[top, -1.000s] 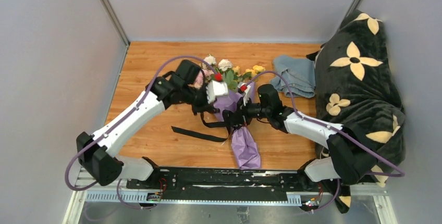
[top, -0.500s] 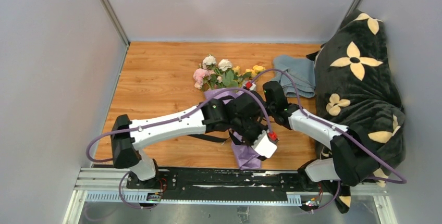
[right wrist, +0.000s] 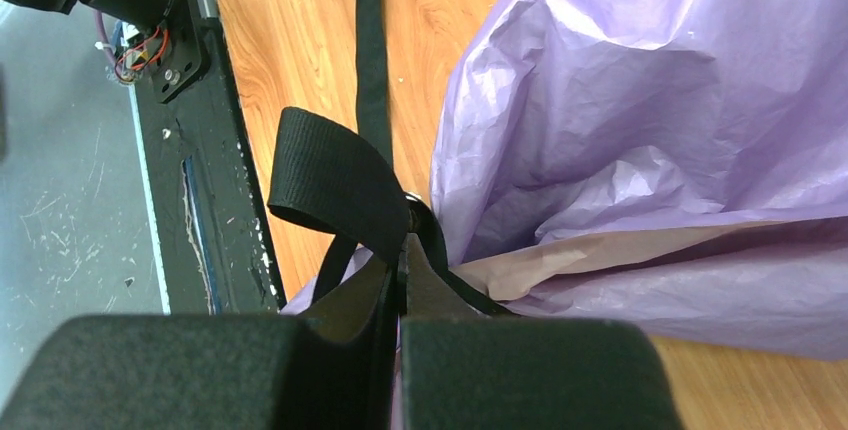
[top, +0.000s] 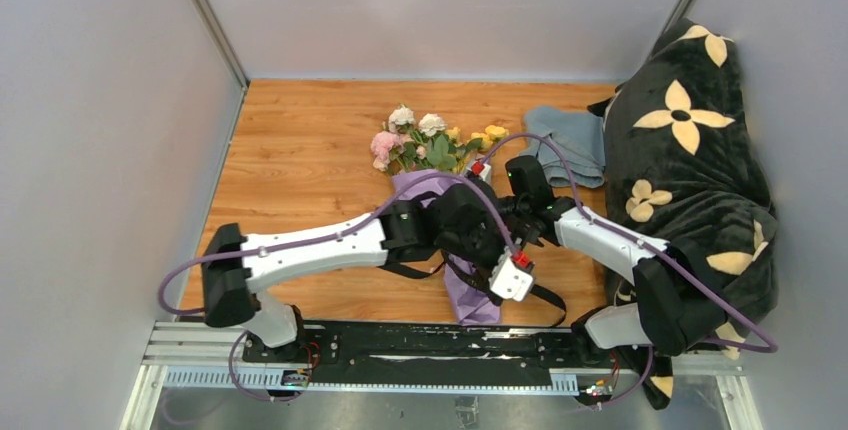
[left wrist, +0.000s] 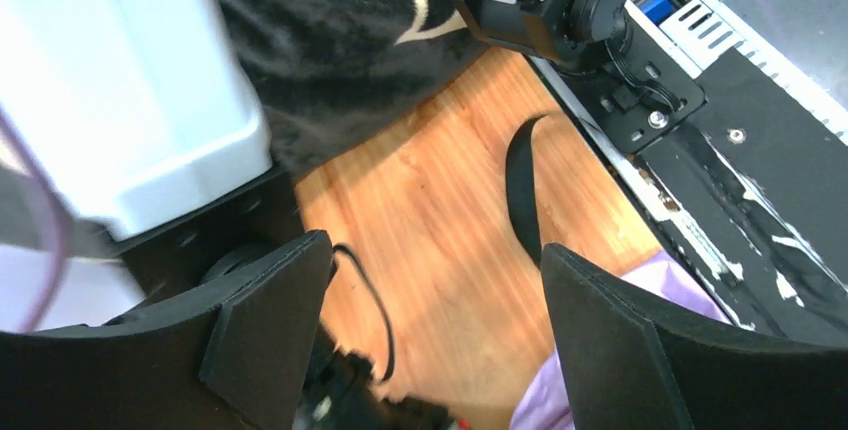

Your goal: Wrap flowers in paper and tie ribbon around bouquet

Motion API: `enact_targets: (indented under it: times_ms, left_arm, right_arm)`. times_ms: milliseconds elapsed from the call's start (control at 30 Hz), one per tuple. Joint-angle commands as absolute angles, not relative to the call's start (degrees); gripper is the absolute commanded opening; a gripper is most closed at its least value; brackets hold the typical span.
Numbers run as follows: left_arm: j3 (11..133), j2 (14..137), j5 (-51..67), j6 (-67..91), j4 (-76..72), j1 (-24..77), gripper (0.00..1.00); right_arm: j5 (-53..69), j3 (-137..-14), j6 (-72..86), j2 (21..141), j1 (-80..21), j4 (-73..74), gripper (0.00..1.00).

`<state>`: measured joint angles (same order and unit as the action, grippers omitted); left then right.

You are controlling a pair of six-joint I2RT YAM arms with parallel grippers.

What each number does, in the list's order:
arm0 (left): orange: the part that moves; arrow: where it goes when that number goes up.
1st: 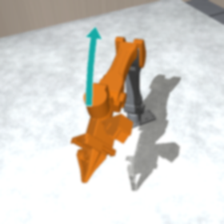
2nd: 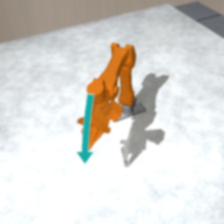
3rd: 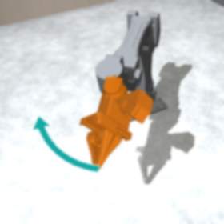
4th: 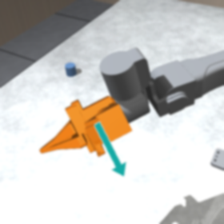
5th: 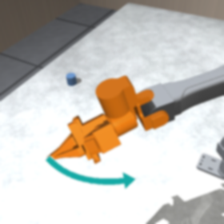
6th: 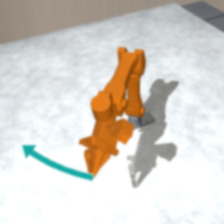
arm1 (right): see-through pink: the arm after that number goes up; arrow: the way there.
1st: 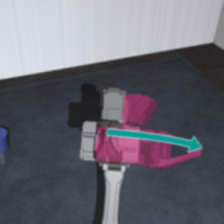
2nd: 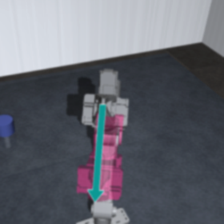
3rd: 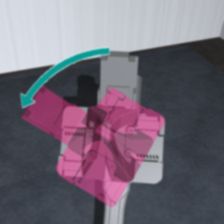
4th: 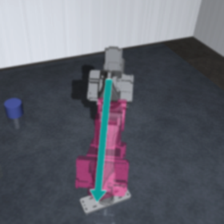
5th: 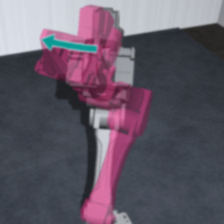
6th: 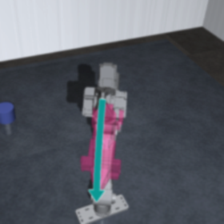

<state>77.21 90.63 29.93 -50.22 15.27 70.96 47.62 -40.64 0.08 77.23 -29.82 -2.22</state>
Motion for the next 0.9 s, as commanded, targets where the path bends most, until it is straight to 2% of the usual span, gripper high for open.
enact_targets:
  times_ms: [0, 100, 233, 267, 333, 433, 567, 767, 867]
  left_arm:
    - [75.72, 79.03, 26.47, -51.97, 23.56, 68.98, 0.87]
    - [70.53, 71.87, 27.73, -48.85, 26.46, 61.57, 0.83]
    - [59.54, 63.43, 29.34, -51.71, 26.48, 50.76, 0.55]
    - [57.02, 62.16, 29.76, -51.87, 26.13, 48.81, 0.53]
    - [52.99, 60.49, 30.27, -52.86, 25.29, 47.34, 0.56]
    - [48.13, 60.16, 31.41, -51.16, 21.05, 47.21, 0.74]
    - [44.34, 60.83, 30.43, -50.52, 13.87, 46.63, 0.78]
    - [41.76, 63.28, 31.11, -51.83, 11.46, 46.32, 0.62]
    - [40.83, 63.99, 31.71, -52.26, 10.81, 46.29, 0.48]
  right_arm:
    - [50.2, -42.77, -2.89, 77.94, -29.39, -0.36, 0.0]
    - [51.07, -43.18, -3.72, 78.4, -29.98, -0.52, 0.0]
    - [52.88, -44.84, -6.07, 80.43, -32.17, 2.36, 0.0]
    - [52.9, -45.05, -6.59, 80.76, -32.59, 2.78, 0.0]
    - [53.91, -45.0, -7.87, 81.17, -34.04, 2.31, 0.0]
    - [54.41, -45.07, -10.15, 81.17, -36.24, 2.12, 0.0]
    - [53.11, -44.3, -13.51, 80.44, -39.33, 1.46, 0.0]
    - [51.8, -45.6, -13.65, 82.16, -39.77, 2.35, 0.0]
    - [51.79, -46.21, -13.85, 82.94, -39.77, 2.92, 0.0]
